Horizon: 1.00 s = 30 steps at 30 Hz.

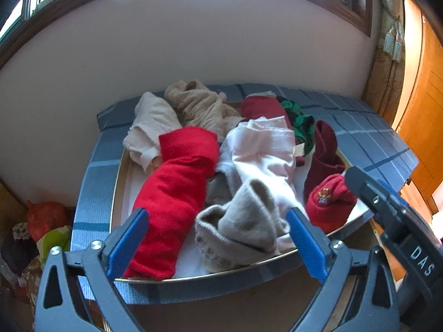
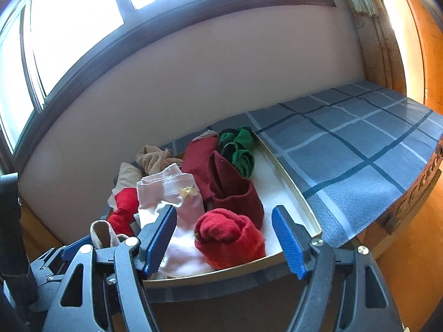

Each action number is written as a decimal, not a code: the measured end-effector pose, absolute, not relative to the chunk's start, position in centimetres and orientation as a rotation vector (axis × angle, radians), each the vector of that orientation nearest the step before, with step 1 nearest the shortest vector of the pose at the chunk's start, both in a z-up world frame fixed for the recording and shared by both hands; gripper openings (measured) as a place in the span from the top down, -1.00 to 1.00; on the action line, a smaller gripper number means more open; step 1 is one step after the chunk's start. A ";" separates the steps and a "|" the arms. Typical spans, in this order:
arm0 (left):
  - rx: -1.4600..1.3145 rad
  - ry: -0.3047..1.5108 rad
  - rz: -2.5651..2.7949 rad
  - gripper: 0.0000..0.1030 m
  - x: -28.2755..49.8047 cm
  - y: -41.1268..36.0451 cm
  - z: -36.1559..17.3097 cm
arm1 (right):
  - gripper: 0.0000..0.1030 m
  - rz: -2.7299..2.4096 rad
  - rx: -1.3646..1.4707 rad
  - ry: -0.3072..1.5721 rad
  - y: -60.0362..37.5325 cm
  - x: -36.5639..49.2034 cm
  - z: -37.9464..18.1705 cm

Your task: Take underwear out of drawer

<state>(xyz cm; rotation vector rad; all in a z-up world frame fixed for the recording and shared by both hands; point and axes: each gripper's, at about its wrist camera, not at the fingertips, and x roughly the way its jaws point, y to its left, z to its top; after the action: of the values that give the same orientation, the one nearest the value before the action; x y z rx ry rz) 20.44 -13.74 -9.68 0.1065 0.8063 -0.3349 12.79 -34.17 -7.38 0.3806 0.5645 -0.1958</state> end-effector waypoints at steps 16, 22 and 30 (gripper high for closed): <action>0.224 0.779 -0.290 -0.94 19.3 -14.7 -10.7 | -0.42 -0.231 0.334 0.570 -34.3 12.4 -7.4; 0.233 0.772 -0.299 -0.94 18.3 -14.5 -10.8 | -0.42 -0.226 0.341 0.556 -34.2 12.0 -7.2; 0.208 0.773 -0.302 -0.95 16.7 -13.7 -10.8 | -0.42 -0.230 0.294 0.539 -32.9 11.1 -6.9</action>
<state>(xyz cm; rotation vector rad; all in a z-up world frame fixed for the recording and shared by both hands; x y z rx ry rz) 16.69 -13.67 -10.76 0.2078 0.7727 -0.3020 11.11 -32.89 -6.95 0.2939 0.5389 -0.2300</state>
